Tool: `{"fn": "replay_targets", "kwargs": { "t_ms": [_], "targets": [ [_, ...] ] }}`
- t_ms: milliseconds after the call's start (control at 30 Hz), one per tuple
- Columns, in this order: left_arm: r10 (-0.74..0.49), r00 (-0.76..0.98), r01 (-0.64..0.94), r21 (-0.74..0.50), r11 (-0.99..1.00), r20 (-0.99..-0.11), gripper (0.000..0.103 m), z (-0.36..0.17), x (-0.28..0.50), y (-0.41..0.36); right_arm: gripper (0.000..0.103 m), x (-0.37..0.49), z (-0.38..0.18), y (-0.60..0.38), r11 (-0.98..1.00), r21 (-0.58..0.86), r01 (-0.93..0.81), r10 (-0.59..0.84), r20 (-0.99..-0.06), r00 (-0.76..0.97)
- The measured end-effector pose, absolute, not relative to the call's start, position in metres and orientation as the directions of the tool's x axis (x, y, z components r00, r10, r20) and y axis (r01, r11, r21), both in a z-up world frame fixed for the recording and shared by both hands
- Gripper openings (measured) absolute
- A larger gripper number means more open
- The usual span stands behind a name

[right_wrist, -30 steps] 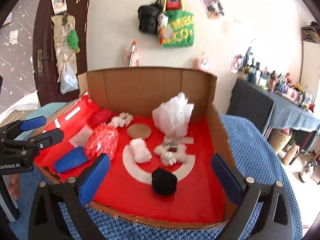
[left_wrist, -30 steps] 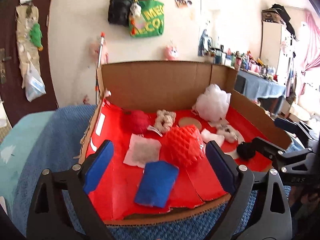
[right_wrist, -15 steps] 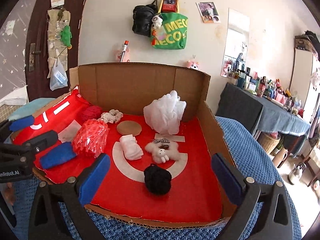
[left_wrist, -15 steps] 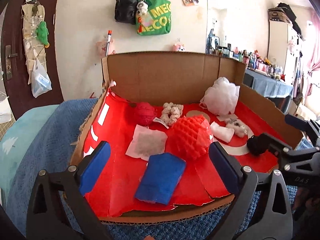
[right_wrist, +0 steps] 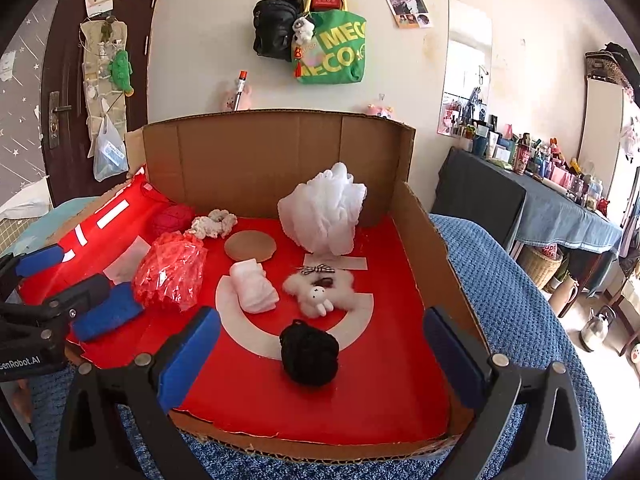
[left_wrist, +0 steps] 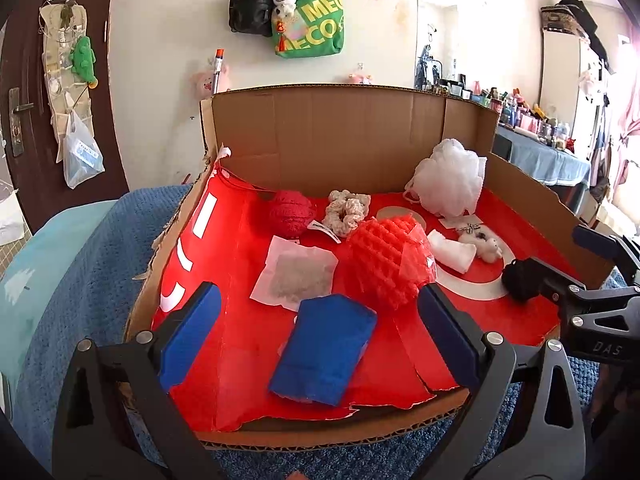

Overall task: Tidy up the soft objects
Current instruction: 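Open both tools and hold them still above the box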

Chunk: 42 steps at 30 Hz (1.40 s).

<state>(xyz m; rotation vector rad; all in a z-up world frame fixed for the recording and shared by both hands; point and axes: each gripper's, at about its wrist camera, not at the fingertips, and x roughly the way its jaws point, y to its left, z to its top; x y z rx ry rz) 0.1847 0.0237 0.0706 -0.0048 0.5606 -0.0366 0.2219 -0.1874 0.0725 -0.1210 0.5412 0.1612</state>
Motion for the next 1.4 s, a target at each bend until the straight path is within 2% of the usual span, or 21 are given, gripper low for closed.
{"fn": "replay_targets", "kwargs": {
  "t_ms": [1400],
  "targets": [
    [-0.03, 0.839, 0.03, -0.008, 1.0, -0.543, 0.1, 0.0691, 0.1883, 0.0216, 0.103, 0.2224, 0.0715, -0.1872, 0.979, -0.074, -0.19, 0.124, -0.527, 0.841]
  ]
}}
